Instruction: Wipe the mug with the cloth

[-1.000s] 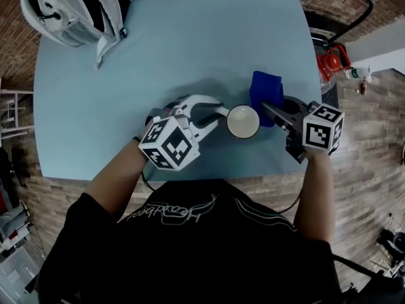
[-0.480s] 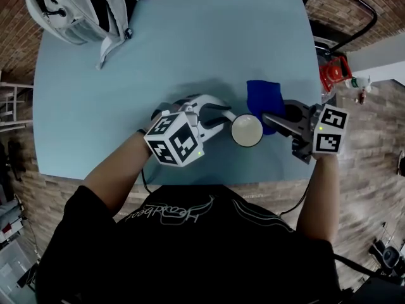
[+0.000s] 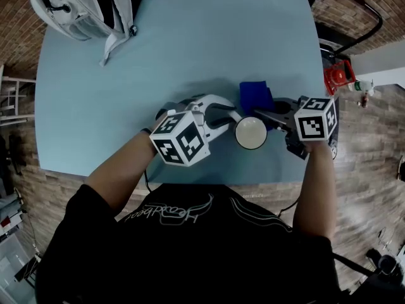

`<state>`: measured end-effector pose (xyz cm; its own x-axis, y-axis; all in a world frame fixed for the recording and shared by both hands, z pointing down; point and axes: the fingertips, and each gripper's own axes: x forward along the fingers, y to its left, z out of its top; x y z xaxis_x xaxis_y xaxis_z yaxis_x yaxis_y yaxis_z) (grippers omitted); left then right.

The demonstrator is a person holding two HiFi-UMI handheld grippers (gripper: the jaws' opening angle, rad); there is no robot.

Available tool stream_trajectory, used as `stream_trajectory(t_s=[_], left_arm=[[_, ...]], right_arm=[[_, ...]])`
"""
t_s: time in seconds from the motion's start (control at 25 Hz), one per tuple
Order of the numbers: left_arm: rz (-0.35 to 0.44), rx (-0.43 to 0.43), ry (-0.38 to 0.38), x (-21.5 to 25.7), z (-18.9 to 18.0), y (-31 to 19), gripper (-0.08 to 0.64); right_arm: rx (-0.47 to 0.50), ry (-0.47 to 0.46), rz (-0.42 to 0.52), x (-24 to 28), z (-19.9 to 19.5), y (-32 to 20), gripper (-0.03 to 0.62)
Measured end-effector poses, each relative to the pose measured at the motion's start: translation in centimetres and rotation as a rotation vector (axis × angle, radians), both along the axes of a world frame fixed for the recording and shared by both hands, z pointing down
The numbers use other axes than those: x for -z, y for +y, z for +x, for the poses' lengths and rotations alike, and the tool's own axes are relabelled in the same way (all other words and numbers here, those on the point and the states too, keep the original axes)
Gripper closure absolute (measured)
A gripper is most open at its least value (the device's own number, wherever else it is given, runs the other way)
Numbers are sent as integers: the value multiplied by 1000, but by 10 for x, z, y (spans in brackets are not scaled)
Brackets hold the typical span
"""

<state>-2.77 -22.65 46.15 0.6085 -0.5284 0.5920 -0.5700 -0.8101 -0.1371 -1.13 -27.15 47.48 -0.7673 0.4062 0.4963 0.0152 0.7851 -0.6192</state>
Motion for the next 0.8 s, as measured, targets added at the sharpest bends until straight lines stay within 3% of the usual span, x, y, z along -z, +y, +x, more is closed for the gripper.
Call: stream_trajectory(t_s=[0.12, 0.28, 0.48, 0.68, 0.8], left_arm=[[22, 34, -20, -1, 0, -2, 477], [-19, 75, 11, -5, -1, 7, 440], [-72, 185, 125, 0, -16, 24, 430], [-45, 361, 233, 29, -33, 43, 431], [-48, 415, 368, 62, -23, 67, 448]], right_arm=[[19, -26, 121, 5, 0, -2, 532], [-99, -72, 187, 19, 8, -17, 532], [-232, -86, 320, 37, 27, -18, 532], [-356, -142, 473, 90, 61, 1, 532], [-400, -197, 514, 124, 76, 39, 532]])
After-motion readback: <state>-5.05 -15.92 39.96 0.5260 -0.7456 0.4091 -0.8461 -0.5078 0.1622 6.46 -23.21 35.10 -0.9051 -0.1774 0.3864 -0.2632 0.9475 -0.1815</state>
